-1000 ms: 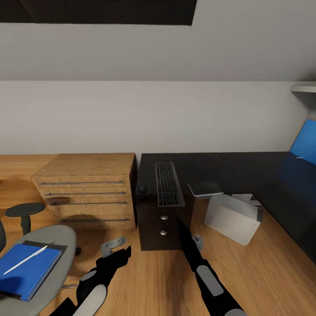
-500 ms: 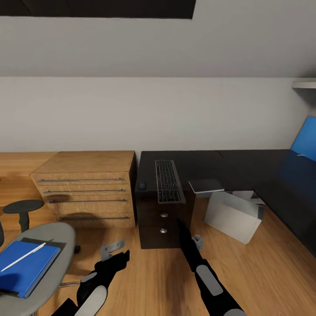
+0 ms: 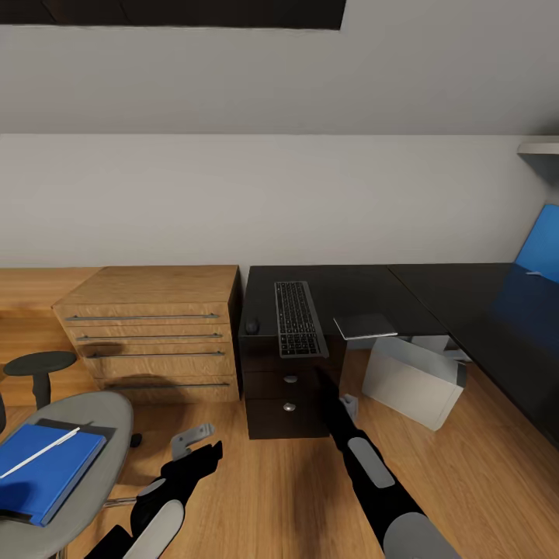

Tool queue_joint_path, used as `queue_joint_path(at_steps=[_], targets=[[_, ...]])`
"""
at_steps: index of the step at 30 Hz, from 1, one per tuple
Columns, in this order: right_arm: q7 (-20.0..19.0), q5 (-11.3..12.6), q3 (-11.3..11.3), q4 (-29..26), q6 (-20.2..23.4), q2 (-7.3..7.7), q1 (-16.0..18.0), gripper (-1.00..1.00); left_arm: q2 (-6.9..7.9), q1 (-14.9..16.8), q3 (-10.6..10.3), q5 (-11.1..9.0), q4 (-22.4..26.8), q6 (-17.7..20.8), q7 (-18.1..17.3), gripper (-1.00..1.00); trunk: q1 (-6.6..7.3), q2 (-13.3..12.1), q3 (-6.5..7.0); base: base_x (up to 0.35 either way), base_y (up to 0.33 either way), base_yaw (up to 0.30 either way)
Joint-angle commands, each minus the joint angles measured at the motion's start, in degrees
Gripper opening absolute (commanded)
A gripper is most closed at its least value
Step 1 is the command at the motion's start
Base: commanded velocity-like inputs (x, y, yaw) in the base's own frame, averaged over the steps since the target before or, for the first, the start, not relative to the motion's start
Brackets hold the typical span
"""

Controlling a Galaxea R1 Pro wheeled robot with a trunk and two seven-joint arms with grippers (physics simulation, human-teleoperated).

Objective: In the bedroom, organize the workspace by keeping the computer under the desk, ensuring the monitor is on the desk, placing the keyboard on the desk next to the monitor, placing the mouse on the desk next to the keyboard, moving the folder from the swivel chair onto the desk next to the mouse, stacking the notebook on top of the folder with the pen on top of the notebook, and positioning the swivel chair next to the desk.

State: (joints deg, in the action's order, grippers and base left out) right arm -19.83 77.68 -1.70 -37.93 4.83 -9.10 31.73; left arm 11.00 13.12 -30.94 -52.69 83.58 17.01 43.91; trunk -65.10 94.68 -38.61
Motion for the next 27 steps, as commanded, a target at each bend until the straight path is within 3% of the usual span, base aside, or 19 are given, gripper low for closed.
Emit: queue_joint_path(at_steps=[1,3,8,27], targets=[[-0.16,0.94,-0.02,0.04,0.77,0.01,0.04,1.00,0.06,0.06,-0.15,-0.25,0.08,0.14,0.40,1.00,0.00,0.03,-0.05,0.000,0.000,0.000],[-0.13,2.24,0.02,0.11,3.08,0.04,0.08,1.00,0.06,0.06,-0.29,-0.29,0.09,0.13,0.35,1.00,0.00,0.03,-0.05,0.000,0.000,0.000],[-0.20,2.75,0.08,0.11,5.08,0.05,0.09,1.00,0.12,0.06,-0.40,-0.35,0.10,0.20,0.25,1.00,0.00,0.03,-0.05,0.077,0.000,0.000],[-0.14,2.64,0.17,0.28,5.17,0.90,0.09,1.00,0.22,0.06,-0.45,0.00,0.59,0.23,0.30,1.00,0.00,0.03,-0.05,0.138,0.000,0.000]])
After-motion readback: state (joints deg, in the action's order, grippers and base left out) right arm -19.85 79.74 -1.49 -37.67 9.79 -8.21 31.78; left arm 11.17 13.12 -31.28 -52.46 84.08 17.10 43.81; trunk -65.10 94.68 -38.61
